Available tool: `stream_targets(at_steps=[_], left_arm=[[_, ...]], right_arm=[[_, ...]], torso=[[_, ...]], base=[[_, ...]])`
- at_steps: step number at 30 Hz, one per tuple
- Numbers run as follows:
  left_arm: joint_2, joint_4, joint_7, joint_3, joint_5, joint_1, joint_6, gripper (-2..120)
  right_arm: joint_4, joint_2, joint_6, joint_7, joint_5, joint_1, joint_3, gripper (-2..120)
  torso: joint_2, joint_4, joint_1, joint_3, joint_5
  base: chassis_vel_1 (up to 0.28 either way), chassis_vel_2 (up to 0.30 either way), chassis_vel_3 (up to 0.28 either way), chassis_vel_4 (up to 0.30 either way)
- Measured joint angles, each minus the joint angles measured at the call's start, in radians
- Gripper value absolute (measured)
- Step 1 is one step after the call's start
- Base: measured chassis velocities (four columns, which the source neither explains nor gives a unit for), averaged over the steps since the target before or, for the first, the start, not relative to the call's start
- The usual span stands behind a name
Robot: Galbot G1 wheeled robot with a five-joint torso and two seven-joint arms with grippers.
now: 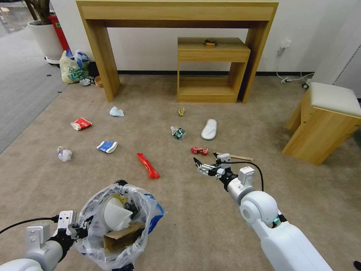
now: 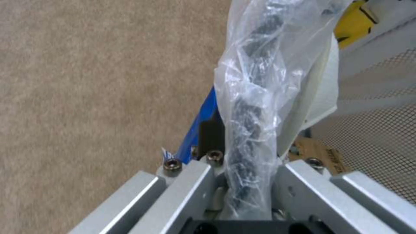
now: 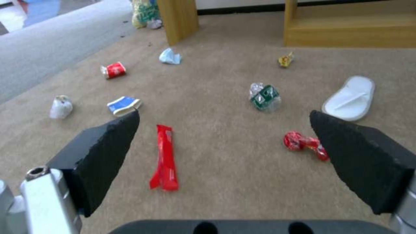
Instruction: Pick up the trash bin and place the garbage on the floor into it.
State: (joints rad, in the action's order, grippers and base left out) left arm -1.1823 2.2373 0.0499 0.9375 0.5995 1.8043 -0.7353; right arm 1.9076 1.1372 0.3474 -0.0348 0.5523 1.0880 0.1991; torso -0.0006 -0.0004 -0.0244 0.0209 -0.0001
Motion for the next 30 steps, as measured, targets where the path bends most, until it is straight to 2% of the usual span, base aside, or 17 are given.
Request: stream_targets(at_steps=[22, 30], left_arm=[[-0.011, -0.007, 0.005, 0.001, -0.008, -0.001, 0.000, 0], [-0.009, -0.023, 0.010, 0.007, -0.009, -0.009, 0.000, 0]], right_arm=[[-0.013, 0.001, 0.005, 0.010, -0.008, 0.002, -0.016, 100], [-0.035, -0.028, 0.023, 0.035, -0.012, -0.009, -0.050, 100]], torso=[[0.000, 0.0002, 0.000, 0.000, 0.0003], [0.000, -0.0001, 0.000, 0.000, -0.0003]], base=[[-0.094, 0.210, 0.092, -0.210], [-0.085, 0.202, 0.073, -0.200]])
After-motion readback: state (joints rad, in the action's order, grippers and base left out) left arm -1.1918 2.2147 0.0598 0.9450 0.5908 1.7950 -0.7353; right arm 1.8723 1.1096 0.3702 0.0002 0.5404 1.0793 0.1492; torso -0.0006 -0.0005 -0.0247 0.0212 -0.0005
